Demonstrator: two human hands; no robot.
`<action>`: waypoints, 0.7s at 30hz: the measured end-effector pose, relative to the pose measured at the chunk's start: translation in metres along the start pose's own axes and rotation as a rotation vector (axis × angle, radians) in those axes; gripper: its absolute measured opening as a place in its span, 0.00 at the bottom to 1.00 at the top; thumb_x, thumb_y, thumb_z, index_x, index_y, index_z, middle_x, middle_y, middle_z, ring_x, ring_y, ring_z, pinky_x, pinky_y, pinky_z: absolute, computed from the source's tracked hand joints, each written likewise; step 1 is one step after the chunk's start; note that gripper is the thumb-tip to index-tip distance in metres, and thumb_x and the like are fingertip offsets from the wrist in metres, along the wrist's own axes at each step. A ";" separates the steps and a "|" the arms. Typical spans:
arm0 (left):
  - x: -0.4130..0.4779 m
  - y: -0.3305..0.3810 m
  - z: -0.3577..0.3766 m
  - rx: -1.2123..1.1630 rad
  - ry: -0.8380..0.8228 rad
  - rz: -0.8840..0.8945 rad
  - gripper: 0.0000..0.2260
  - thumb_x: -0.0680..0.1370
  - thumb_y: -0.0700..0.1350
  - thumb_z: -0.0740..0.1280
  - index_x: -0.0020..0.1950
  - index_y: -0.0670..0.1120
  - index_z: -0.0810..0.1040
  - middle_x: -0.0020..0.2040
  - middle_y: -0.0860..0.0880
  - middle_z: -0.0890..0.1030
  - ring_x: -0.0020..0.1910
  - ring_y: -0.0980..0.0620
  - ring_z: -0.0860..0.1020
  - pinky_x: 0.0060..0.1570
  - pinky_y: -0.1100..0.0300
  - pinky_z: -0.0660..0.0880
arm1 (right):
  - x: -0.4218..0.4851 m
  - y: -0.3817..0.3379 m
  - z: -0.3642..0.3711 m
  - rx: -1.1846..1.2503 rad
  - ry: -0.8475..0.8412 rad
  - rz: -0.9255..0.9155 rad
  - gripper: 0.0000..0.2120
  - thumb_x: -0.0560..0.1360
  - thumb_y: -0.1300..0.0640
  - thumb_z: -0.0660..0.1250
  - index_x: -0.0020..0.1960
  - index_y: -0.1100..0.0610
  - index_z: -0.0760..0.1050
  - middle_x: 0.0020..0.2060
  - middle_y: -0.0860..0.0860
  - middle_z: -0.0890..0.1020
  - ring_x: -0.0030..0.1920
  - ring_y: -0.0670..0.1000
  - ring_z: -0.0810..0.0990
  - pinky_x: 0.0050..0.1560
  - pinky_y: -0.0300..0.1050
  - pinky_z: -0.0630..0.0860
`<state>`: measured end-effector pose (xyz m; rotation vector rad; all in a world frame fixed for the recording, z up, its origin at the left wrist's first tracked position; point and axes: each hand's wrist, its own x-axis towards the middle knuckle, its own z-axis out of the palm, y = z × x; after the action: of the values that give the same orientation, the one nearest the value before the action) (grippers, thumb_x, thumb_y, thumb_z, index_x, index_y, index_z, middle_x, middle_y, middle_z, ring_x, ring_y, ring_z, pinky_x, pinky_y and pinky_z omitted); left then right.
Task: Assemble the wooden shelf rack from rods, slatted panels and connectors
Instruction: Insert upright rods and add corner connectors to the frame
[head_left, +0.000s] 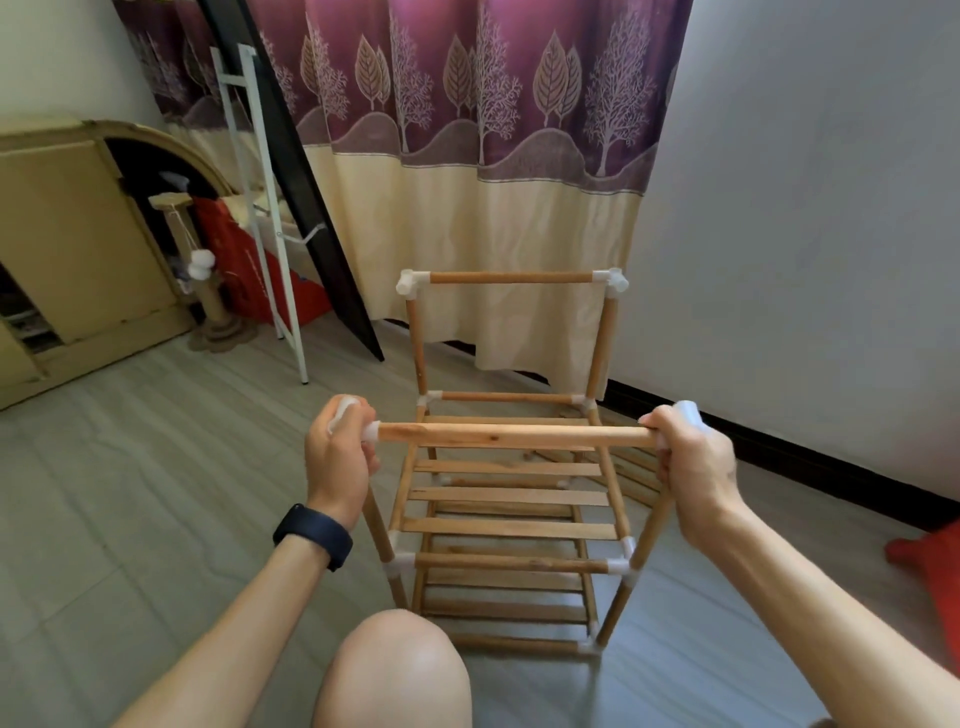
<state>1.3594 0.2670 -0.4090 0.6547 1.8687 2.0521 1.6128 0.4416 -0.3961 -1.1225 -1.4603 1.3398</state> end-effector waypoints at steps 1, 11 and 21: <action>0.004 0.001 -0.009 0.008 0.036 0.003 0.12 0.81 0.41 0.59 0.38 0.47 0.71 0.29 0.51 0.66 0.26 0.55 0.64 0.27 0.60 0.63 | 0.000 0.000 0.013 0.000 -0.021 0.004 0.15 0.73 0.52 0.67 0.31 0.54 0.66 0.27 0.46 0.67 0.32 0.50 0.64 0.35 0.47 0.62; 0.041 -0.004 -0.052 0.046 0.257 0.032 0.10 0.80 0.41 0.58 0.38 0.46 0.71 0.28 0.51 0.66 0.24 0.55 0.64 0.24 0.61 0.62 | 0.029 -0.012 0.108 -0.008 -0.016 -0.037 0.13 0.66 0.47 0.62 0.32 0.56 0.65 0.27 0.50 0.66 0.31 0.50 0.64 0.32 0.45 0.61; 0.086 -0.012 -0.039 0.068 0.301 0.052 0.08 0.79 0.40 0.57 0.41 0.44 0.72 0.28 0.50 0.67 0.24 0.57 0.65 0.22 0.64 0.64 | 0.069 -0.003 0.133 -0.045 0.092 -0.114 0.12 0.66 0.50 0.59 0.31 0.58 0.64 0.26 0.49 0.64 0.31 0.49 0.62 0.33 0.46 0.60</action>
<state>1.2652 0.2782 -0.4117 0.4329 2.1122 2.2319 1.4666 0.4758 -0.4025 -1.0979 -1.4716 1.1669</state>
